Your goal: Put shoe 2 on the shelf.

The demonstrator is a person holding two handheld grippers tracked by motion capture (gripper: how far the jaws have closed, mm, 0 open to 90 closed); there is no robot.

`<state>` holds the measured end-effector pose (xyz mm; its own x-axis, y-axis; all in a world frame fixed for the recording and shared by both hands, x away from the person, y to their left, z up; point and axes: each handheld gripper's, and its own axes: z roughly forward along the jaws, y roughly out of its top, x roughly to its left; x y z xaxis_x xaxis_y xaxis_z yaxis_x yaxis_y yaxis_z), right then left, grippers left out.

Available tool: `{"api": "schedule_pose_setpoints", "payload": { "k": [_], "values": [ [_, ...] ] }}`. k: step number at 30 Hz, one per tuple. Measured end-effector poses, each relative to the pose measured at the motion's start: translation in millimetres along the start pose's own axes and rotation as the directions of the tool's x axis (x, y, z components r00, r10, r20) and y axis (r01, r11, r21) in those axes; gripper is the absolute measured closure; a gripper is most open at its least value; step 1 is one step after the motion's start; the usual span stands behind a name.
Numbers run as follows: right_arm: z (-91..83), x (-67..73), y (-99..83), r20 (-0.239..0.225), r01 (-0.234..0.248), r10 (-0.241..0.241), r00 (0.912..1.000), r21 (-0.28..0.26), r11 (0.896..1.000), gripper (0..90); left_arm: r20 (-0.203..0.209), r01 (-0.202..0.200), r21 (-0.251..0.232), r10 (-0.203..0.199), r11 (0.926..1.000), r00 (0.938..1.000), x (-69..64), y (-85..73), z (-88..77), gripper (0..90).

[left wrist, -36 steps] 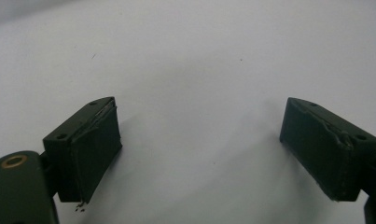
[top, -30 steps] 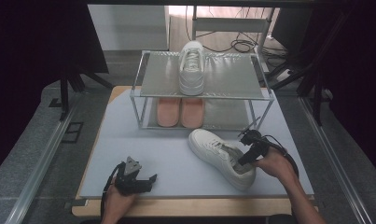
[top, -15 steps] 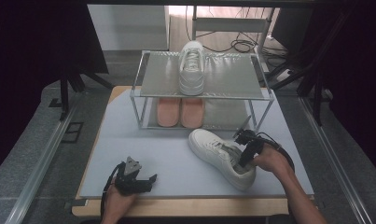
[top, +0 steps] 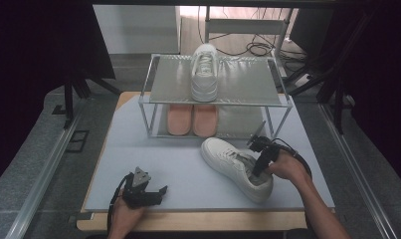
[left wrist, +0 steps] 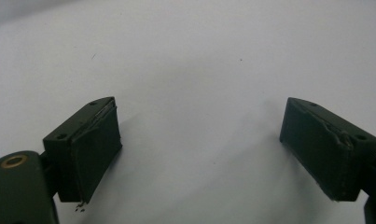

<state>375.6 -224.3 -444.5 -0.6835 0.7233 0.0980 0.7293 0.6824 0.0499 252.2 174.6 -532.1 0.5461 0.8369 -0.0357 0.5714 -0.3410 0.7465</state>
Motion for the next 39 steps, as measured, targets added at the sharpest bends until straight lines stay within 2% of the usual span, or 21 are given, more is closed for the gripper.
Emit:
{"api": "schedule_pose_setpoints", "payload": {
  "k": [3, 11, 16, 18, 25, 29, 30, 31, 32, 33, 39],
  "values": [
    [1.0, 1.2, 0.6, -0.012, -0.006, 0.006, 0.9999, 0.005, 1.000, 66.2, 0.000, 0.000, 0.000, 0.000, 1.0000, 1.0000, 0.0, 0.0, 0.0, 11.6],
    [0.9, 1.7, -1.2, -0.010, -0.022, 0.023, 0.9997, 0.043, 0.999, 67.3, 0.000, 0.000, 0.000, 0.000, 1.0000, 1.0000, 0.0, 0.0, 0.0, 11.6],
    [-0.3, 3.9, -3.9, 0.034, -0.041, 0.040, 0.9986, 0.027, 0.999, 75.8, -0.001, -0.002, -0.001, 0.002, 1.0000, 1.0000, 0.0, 0.0, 0.0, 11.6],
    [-0.9, 4.0, -5.0, 0.035, -0.051, 0.050, 0.9981, 0.013, 0.999, 77.2, 0.000, -0.001, -0.001, 0.001, 1.0000, 1.0000, 0.0, -0.1, 0.0, 11.6],
    [-8.5, -3.2, -14.9, -0.025, -0.096, 0.095, 0.9952, -0.044, 0.994, 79.2, 0.001, 0.000, 0.000, 0.000, 1.0000, 1.0000, 0.0, 0.0, 0.1, 11.6],
    [-14.3, -5.6, -20.6, -0.031, -0.121, 0.119, 0.9924, -0.072, 0.990, 80.0, 0.000, 0.000, 0.001, 0.000, 1.0000, 1.0000, 0.1, 0.0, 0.0, 11.6],
    [-15.5, -7.6, -22.4, -0.025, -0.113, 0.111, 0.9935, -0.071, 0.991, 80.1, 0.000, -0.001, 0.001, 0.001, 1.0000, 1.0000, 0.1, 0.0, 0.0, 11.6],
    [-16.8, -7.6, -23.6, -0.035, -0.131, 0.128, 0.9911, -0.078, 0.988, 80.1, 0.000, -0.003, 0.001, 0.003, 1.0000, 1.0000, 0.2, 0.1, 0.0, 11.6],
    [-17.9, -9.9, -25.4, -0.032, -0.121, 0.118, 0.9925, -0.080, 0.989, 80.2, 0.000, -0.002, 0.001, 0.002, 1.0000, 1.0000, 0.2, 0.1, 0.0, 11.6],
    [-19.5, -10.1, -26.8, -0.043, -0.136, 0.132, 0.9903, -0.091, 0.987, 80.2, 0.001, 0.000, 0.001, 0.000, 1.0000, 1.0000, 0.1, 0.1, 0.0, 11.6],
    [-35.7, -13.1, -35.8, -0.079, -0.159, 0.149, 0.9856, -0.127, 0.979, 80.3, 0.000, 0.000, 0.001, 0.000, 1.0000, 1.0000, 0.0, 0.1, 0.1, 11.6]
  ]
}}
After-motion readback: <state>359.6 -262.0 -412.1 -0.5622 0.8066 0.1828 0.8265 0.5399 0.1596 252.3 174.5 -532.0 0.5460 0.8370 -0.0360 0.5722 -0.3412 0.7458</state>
